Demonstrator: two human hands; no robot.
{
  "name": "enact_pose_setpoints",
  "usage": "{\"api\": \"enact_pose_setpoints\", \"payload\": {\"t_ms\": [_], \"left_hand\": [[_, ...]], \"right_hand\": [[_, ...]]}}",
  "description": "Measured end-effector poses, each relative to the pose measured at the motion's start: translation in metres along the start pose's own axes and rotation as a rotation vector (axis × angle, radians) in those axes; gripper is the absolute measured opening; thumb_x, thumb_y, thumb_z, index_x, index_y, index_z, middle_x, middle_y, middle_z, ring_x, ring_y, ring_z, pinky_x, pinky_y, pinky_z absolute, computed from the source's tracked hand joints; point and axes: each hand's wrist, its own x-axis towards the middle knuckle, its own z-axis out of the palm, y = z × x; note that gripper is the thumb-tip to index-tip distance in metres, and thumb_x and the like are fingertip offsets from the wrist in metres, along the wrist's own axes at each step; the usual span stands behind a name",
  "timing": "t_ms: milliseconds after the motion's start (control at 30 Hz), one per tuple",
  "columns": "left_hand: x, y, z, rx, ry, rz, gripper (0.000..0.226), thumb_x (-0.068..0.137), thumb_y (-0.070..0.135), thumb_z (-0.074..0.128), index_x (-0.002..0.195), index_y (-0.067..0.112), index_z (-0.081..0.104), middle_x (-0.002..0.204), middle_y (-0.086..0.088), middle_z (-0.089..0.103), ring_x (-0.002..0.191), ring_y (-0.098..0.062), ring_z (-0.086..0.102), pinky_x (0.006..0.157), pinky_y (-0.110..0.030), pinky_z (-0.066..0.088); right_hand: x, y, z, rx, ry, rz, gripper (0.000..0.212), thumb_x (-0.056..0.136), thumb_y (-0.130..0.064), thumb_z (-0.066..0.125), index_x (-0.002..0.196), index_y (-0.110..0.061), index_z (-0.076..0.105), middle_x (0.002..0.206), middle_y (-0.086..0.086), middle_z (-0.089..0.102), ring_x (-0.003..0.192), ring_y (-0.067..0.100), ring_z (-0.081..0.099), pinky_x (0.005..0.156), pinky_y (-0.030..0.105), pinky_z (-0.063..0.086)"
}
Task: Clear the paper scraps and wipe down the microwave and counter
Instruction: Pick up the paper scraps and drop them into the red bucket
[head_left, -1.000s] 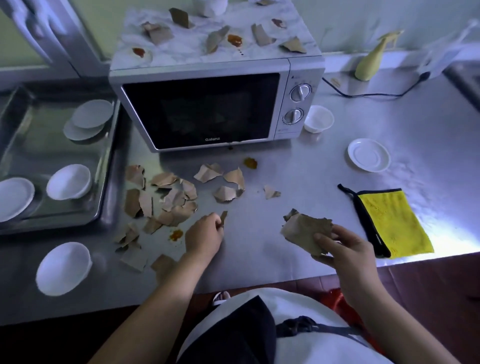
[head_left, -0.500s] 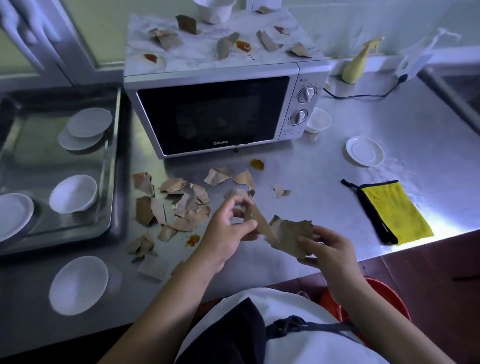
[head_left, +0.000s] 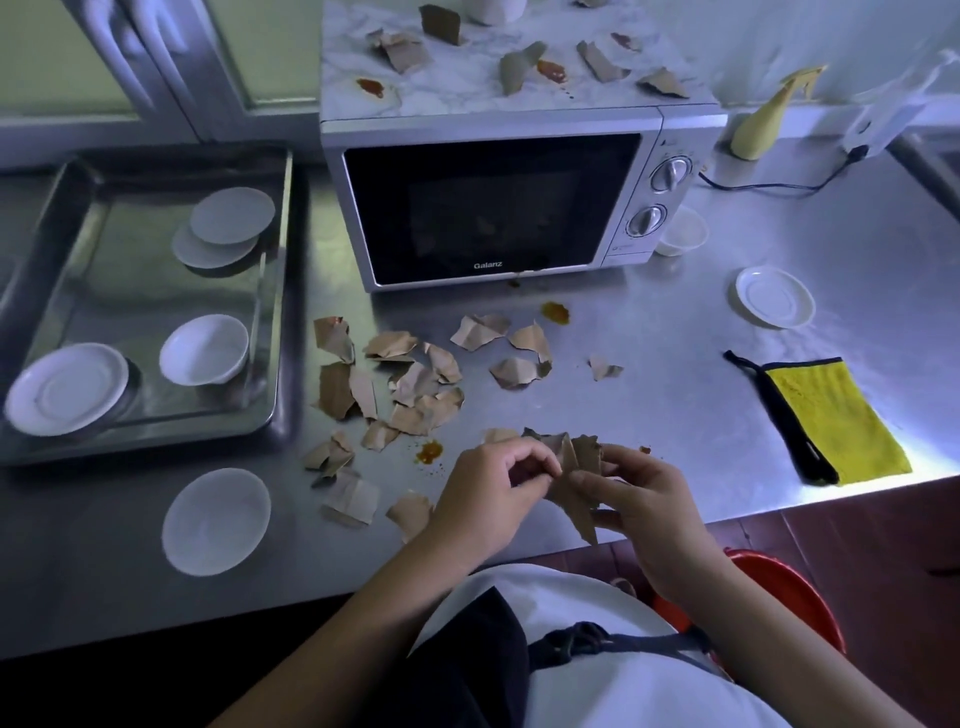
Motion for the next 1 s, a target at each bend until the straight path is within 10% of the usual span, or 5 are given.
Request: {"api": "enact_pose_setpoints", "payload": {"t_ms": [300, 600, 1000], "left_hand": [[0.005, -0.030, -0.018, 0.004, -0.007, -0.108, 0.013, 0.082, 0.022, 0.077, 0.084, 0.029, 0.065, 0.077, 0.013, 0.067, 0.070, 0.000, 0.062, 0.063, -0.010, 0.048], [-0.013, -0.122, -0.074, 0.671, -0.270, -0.451, 0.056, 0.077, 0.032, 0.080, 0.126, 0.040, 0.054, 0.122, 0.008, 0.045, 0.106, -0.017, 0.051, 0.090, -0.040, 0.050], [-0.019, -0.146, -0.054, 0.727, -0.165, -0.371, 0.041, 0.076, 0.026, 0.078, 0.097, 0.034, 0.044, 0.107, 0.007, 0.041, 0.095, -0.015, 0.049, 0.075, -0.032, 0.051]], "right_hand": [[-0.011, 0.017, -0.006, -0.084, 0.273, 0.027, 0.028, 0.086, 0.011, 0.065, 0.104, -0.009, 0.076, 0.090, 0.017, 0.070, 0.082, 0.037, 0.068, 0.064, 0.037, 0.058], [-0.020, 0.025, -0.010, 0.021, 0.301, 0.088, 0.027, 0.087, 0.011, 0.063, 0.105, -0.005, 0.075, 0.088, 0.018, 0.068, 0.080, 0.032, 0.068, 0.066, 0.037, 0.059], [-0.015, 0.017, 0.001, -0.002, 0.249, 0.083, 0.026, 0.087, 0.011, 0.064, 0.105, -0.006, 0.073, 0.087, 0.014, 0.068, 0.083, 0.033, 0.065, 0.060, 0.032, 0.056]]}}
